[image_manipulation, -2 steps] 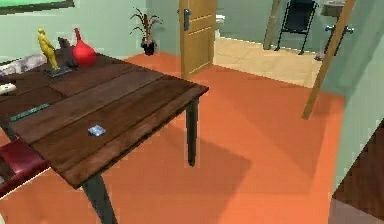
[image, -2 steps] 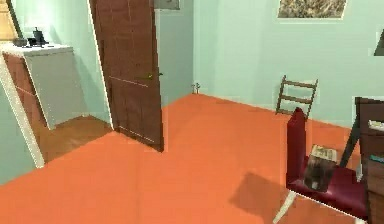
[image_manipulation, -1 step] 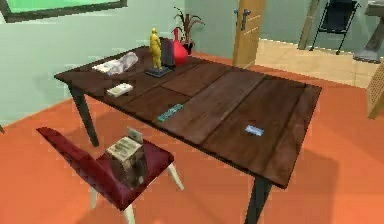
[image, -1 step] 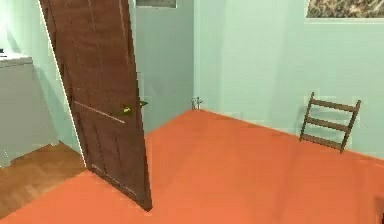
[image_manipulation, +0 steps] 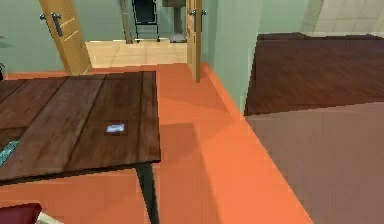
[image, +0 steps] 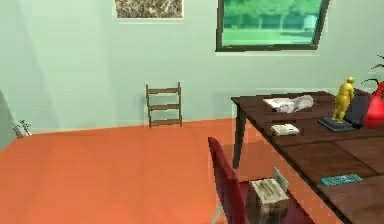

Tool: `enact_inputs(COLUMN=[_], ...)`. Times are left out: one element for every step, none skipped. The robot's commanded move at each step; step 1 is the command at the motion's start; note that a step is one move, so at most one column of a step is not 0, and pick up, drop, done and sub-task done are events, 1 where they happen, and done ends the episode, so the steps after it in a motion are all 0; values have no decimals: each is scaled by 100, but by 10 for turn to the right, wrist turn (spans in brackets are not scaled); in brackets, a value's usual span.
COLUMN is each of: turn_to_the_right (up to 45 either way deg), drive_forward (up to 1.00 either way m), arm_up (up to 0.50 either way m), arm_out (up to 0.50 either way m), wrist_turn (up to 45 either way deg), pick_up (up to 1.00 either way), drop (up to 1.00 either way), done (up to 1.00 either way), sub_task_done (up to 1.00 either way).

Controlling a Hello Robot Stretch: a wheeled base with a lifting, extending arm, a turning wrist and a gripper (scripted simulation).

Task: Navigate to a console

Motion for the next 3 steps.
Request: enact_inputs(turn_to_the_right=[240,30,0], drive_forward=[0,0,100], arm_up=[0,0,0], arm_out=[0,0,0], wrist_turn=[0,0,0], pick_up=[0,0,0], drop=[0,0,0], done=[0,0,0], sub_task_done=[0,0,0])
